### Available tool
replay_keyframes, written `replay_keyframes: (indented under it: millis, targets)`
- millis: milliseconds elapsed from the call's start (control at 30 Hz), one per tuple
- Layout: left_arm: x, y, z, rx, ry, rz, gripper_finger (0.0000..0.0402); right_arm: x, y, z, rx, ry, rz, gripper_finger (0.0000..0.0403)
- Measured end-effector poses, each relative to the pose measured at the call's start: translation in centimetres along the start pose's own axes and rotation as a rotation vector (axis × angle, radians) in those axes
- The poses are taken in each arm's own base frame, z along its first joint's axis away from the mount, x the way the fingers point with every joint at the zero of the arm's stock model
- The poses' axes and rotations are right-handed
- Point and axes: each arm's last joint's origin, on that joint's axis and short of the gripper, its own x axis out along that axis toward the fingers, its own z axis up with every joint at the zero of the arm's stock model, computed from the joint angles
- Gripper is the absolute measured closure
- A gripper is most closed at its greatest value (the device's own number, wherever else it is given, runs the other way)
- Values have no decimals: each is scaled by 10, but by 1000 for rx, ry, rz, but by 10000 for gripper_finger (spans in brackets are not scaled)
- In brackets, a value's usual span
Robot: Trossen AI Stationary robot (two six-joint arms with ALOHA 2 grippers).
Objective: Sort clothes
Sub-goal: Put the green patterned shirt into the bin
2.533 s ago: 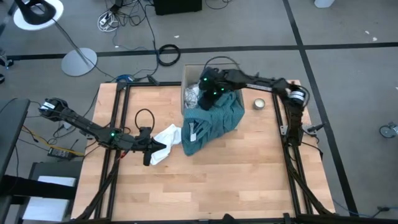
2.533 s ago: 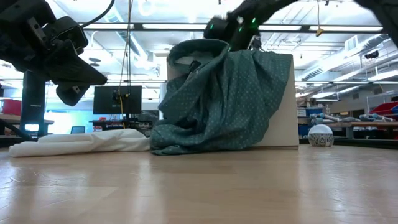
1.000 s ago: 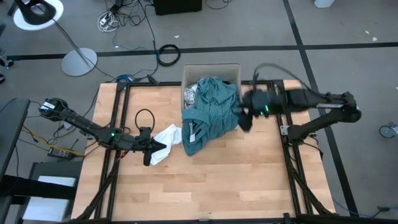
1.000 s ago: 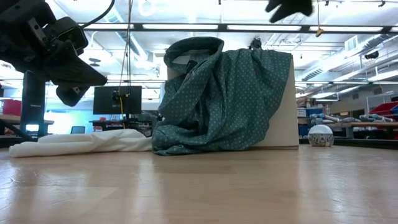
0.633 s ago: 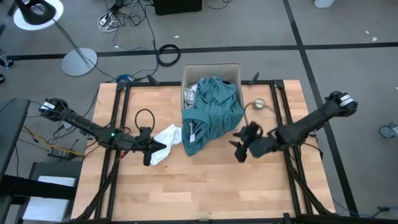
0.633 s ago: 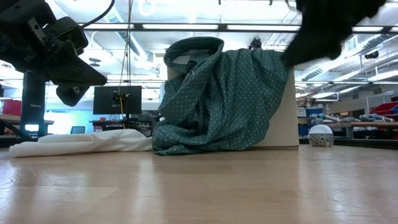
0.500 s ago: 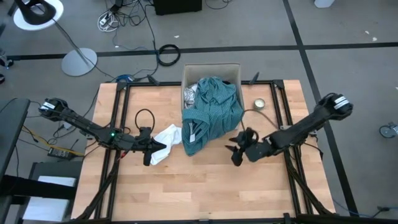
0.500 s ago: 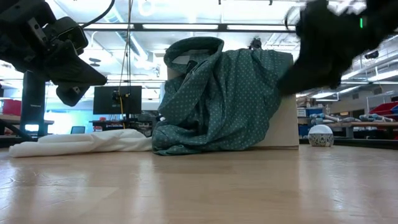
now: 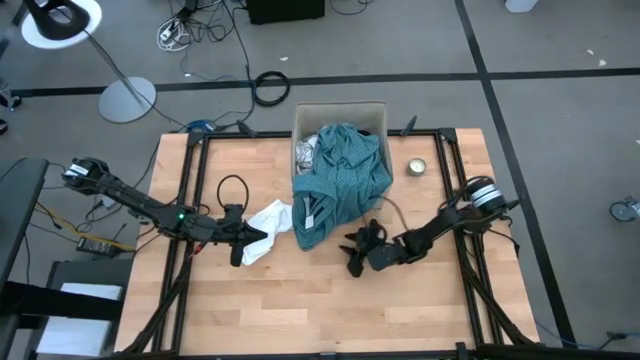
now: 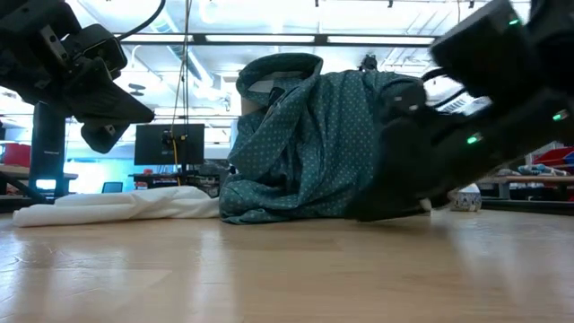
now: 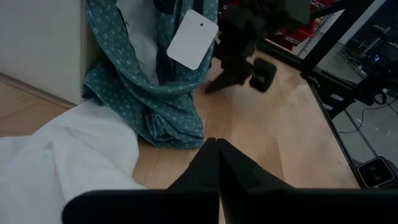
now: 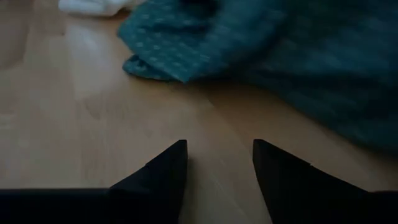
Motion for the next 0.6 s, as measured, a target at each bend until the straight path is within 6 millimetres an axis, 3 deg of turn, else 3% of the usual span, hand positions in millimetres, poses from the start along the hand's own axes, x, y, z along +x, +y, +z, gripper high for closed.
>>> replay_keyframes:
  millis: [200, 500, 600]
  targets:
    - [0, 0, 0, -1, -1, 0, 402, 30, 25, 10, -229, -69, -28, 216]
    - [0, 0, 1, -4, -6, -4, 402, 71, 32, 34, -335, -116, -63, 218]
    - [0, 0, 1, -4, -7, -4, 402, 80, 34, 47, -404, -142, -82, 240]
